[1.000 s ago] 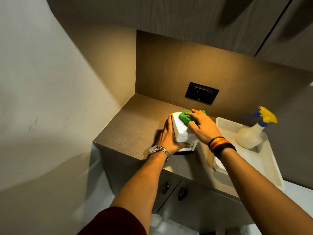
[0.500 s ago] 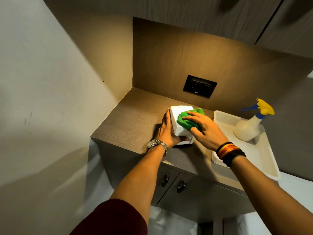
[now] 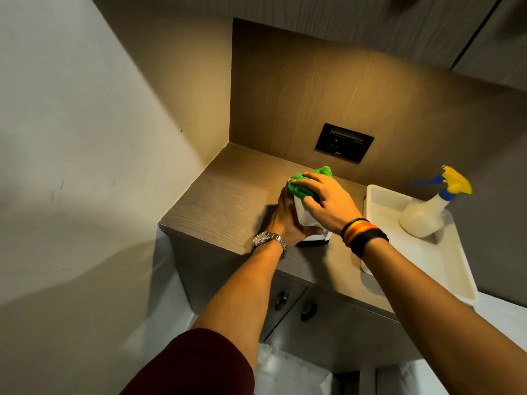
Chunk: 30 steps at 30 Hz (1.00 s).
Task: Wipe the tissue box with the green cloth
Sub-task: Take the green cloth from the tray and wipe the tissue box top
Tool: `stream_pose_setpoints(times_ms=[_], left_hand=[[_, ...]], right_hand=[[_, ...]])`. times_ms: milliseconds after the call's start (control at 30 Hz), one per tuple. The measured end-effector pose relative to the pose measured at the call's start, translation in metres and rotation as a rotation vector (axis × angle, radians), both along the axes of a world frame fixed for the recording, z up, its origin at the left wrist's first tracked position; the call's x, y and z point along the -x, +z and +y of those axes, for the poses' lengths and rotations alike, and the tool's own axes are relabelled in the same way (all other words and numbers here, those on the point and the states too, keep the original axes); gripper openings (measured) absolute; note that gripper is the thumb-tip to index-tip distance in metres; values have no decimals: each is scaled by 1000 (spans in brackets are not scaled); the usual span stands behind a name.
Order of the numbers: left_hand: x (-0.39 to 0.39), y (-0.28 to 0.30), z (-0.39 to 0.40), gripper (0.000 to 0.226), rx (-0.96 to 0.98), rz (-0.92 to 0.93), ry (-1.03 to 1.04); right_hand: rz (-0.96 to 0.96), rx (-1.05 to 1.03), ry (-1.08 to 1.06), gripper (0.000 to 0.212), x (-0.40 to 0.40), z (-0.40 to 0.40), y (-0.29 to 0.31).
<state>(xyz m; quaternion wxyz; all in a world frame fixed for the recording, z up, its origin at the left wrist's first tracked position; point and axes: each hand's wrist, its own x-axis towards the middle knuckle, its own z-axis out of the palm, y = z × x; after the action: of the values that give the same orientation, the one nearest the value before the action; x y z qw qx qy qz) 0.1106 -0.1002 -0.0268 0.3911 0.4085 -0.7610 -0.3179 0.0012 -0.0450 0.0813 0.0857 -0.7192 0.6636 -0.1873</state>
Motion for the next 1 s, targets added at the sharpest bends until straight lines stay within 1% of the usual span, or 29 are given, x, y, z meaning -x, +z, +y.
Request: stream_pose_setpoints(times_ms=[33, 100, 200, 267, 367, 467, 567, 667, 733, 800, 867, 933, 1000], left_hand=[[0, 2, 0, 123, -8, -7, -2], [1, 3, 1, 134, -64, -10, 10], [1, -1, 2, 150, -140, -22, 6], [1, -4, 2, 151, -156, -34, 2], [1, -3, 2, 149, -170, -25, 3], [2, -1, 0, 138, -135, -2, 27], [3, -2, -1, 131, -132, -51, 29], [3, -4, -3, 117, -104, -27, -57], [4, -3, -4, 111, -128, 24, -124], [1, 1, -1, 117, -164, 29, -109], [-3, 7, 1, 128, -176, -38, -61], [-9, 13, -3, 139, -192, -53, -85], [-17, 18, -11, 142, -219, -46, -169]], right_hand=[[-6, 1, 35, 48, 5, 10, 0], [-31, -6, 50, 45, 19, 24, -2], [-68, 7, -36, 44, 42, 21, -6], [-111, 24, -124, 40, 47, 1, -5], [-102, 17, -187, 35, 41, -34, -1], [-66, 3, -104, 37, 24, -50, 5], [-50, 12, 24, 39, 12, -36, 6], [-110, 7, 124, 38, 10, -1, 1], [-176, -27, 155, 36, 16, 21, 0], [-256, -63, 149, 36, 26, 38, -1], [-370, -59, 93, 37, 38, 53, 0], [-587, -10, 27, 38, 52, 66, 0], [-834, 57, -66, 41, 68, 78, -4]])
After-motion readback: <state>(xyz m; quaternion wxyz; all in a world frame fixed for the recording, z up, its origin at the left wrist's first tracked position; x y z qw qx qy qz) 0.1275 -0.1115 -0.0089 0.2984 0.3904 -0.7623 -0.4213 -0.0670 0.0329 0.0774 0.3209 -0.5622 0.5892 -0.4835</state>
